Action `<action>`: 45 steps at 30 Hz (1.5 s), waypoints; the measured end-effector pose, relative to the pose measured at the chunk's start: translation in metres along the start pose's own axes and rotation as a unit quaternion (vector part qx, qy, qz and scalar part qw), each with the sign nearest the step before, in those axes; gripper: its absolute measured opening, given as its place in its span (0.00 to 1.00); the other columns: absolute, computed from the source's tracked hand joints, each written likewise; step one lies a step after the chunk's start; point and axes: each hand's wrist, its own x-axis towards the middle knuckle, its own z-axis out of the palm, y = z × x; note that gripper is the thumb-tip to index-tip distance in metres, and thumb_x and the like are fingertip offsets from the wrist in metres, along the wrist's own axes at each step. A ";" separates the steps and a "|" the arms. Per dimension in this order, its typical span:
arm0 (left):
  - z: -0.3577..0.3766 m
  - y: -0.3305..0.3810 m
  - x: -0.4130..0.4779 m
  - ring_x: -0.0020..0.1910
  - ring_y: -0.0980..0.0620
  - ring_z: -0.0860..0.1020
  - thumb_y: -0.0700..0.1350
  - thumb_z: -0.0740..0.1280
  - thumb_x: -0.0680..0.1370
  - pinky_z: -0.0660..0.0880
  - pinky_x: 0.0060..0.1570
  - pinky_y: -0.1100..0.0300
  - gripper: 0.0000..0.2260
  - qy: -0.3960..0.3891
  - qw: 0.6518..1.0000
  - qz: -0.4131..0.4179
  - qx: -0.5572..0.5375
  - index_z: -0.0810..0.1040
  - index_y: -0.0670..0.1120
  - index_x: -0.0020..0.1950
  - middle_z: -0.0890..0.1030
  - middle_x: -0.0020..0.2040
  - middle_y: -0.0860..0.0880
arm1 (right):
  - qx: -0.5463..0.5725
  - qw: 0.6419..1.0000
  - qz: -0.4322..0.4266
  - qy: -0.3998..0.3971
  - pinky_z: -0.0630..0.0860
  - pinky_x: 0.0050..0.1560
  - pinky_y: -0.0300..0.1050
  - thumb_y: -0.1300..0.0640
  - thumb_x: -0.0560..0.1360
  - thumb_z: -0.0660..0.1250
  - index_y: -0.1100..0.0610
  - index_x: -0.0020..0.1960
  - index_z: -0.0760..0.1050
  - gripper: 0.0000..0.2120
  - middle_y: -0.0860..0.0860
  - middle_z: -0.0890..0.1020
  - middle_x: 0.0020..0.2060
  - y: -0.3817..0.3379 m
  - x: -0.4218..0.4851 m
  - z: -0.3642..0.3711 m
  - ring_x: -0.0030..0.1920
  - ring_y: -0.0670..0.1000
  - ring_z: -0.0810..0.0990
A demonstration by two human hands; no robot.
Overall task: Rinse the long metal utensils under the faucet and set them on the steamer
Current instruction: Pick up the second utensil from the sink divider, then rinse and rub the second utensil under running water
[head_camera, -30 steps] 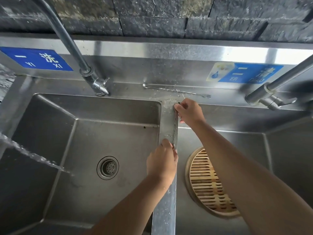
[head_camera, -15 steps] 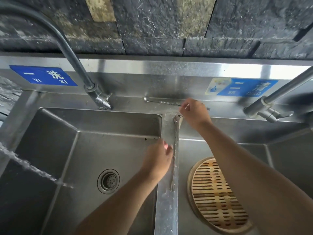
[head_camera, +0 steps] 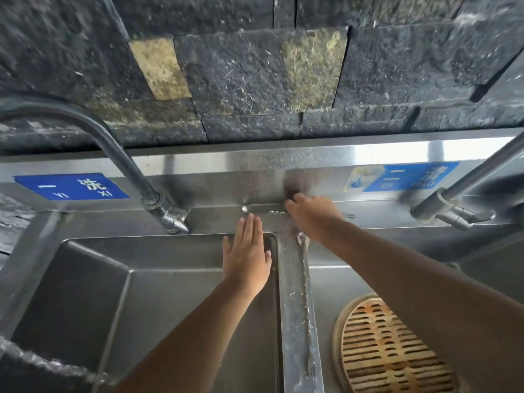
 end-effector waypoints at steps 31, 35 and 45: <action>-0.118 -0.107 -0.182 0.35 0.44 0.83 0.34 0.67 0.76 0.78 0.37 0.53 0.05 0.056 0.619 -0.244 -0.744 0.82 0.39 0.44 0.85 0.36 0.41 | 0.280 0.951 0.122 0.041 0.74 0.43 0.50 0.55 0.74 0.64 0.56 0.51 0.72 0.07 0.55 0.83 0.49 -0.287 -0.135 -0.121 0.48 0.61 0.83; -0.108 -0.161 -0.209 0.35 0.42 0.84 0.36 0.69 0.75 0.81 0.37 0.46 0.06 0.095 0.687 -0.249 -0.676 0.84 0.42 0.40 0.85 0.34 0.42 | 0.364 0.921 0.139 0.022 0.78 0.46 0.46 0.55 0.75 0.65 0.55 0.54 0.78 0.09 0.50 0.86 0.46 -0.347 -0.137 -0.116 0.47 0.53 0.85; -0.106 -0.240 -0.245 0.22 0.54 0.66 0.34 0.65 0.77 0.60 0.21 0.65 0.08 0.034 0.645 -0.259 -0.718 0.83 0.38 0.43 0.73 0.28 0.45 | 0.746 0.588 0.309 -0.043 0.80 0.37 0.44 0.62 0.77 0.68 0.60 0.55 0.76 0.07 0.57 0.82 0.46 -0.389 -0.078 -0.120 0.41 0.51 0.82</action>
